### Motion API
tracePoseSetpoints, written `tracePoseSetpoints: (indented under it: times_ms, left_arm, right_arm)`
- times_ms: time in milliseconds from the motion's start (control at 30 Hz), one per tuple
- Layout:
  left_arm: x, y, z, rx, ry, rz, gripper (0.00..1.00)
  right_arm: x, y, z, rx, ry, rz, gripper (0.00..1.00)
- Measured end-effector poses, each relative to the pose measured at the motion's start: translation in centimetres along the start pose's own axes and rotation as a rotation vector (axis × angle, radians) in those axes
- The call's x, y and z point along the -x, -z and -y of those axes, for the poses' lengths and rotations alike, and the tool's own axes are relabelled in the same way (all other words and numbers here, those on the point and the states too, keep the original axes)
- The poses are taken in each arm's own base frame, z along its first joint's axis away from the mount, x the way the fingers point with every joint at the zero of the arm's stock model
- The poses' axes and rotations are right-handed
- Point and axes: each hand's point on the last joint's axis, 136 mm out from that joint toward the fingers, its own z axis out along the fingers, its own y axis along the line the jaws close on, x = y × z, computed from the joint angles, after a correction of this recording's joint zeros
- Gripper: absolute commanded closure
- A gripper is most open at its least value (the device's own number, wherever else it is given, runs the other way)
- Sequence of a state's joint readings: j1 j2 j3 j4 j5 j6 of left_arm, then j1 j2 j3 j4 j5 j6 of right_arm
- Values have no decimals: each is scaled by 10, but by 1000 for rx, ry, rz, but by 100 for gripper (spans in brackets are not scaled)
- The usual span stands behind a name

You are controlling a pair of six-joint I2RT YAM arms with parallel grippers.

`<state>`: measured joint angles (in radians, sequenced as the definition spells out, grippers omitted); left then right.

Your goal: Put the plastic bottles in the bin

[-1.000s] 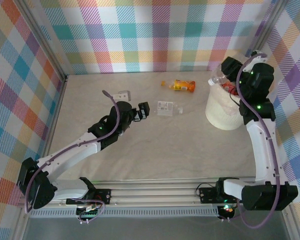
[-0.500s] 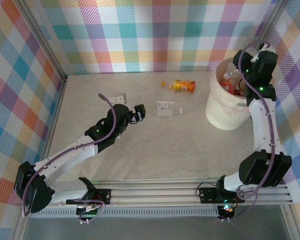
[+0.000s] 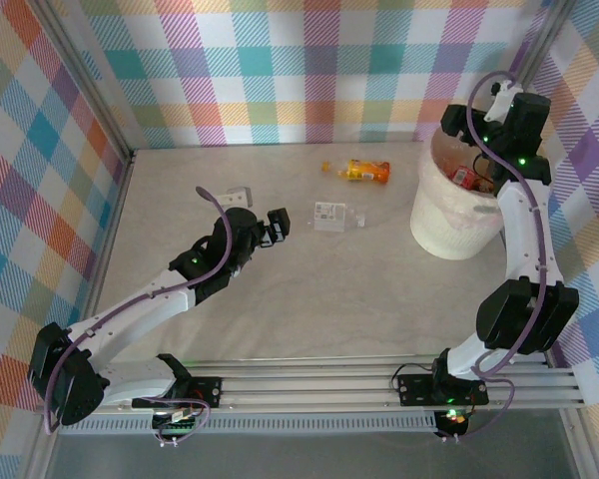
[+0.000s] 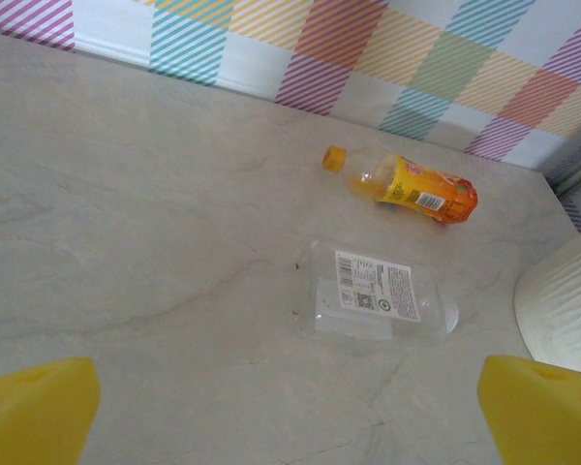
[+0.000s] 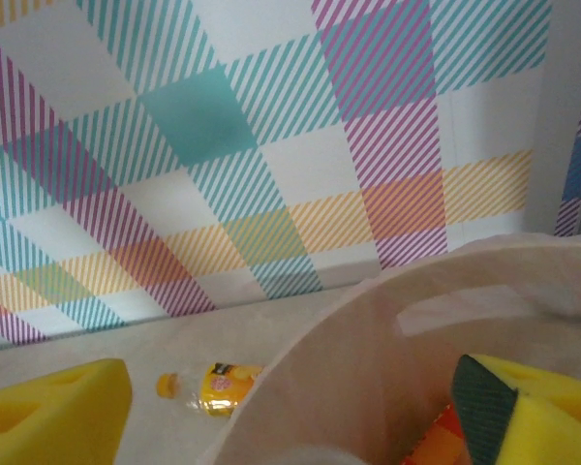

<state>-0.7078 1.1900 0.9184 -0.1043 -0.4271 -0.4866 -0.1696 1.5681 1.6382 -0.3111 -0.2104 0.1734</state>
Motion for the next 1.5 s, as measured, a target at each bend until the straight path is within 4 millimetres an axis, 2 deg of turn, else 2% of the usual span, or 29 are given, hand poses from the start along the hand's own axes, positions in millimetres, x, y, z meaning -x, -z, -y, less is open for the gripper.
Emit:
tracePoseSetpoints:
  times_ms: [67,233,333,433,500,567,667,767,1033,1133,1267,1400,1500]
  left_arm:
    - [-1,0,1,-5,0,-4,0]
    - [-6,-5,0,-2,-5,-22,0]
    - [-11,-9,0,0,-11,-37,0]
    - [-14,-11,0,6,-15,-45,0]
    - [-15,-12,-1,7,-17,-48,0]
    - [-16,-13,-1,9,-18,-50,0]
    - [-19,-16,-1,14,-22,-58,0]
    - [-21,-18,-1,15,-25,-67,0]
    - [-19,-23,6,3,-25,-75,0]
    - [-17,-22,8,0,-23,-71,0]
    - [-17,-23,8,0,-23,-72,0]
    - [-17,-23,8,1,-24,-72,0]
    - [-18,-23,7,1,-24,-73,0]
  right_arm:
    - [-4,0,1,-3,4,-17,9]
    - [-12,4,5,-33,-19,-63,18]
    - [-7,10,6,-61,-45,-73,26]
    - [-4,17,7,-86,-76,-83,38]
    - [-6,20,7,-98,-101,-102,48]
    - [-13,21,10,-110,-124,-127,51]
    - [-25,20,13,-126,-156,-167,53]
    - [-28,18,13,-125,-163,-176,53]
    - [-30,16,17,-140,-155,-196,41]
    - [-25,24,15,-151,-140,-199,38]
    - [-27,46,10,-161,-132,-200,40]
    - [-44,74,4,-162,-128,-215,48]
    - [-62,83,2,-151,-126,-253,53]
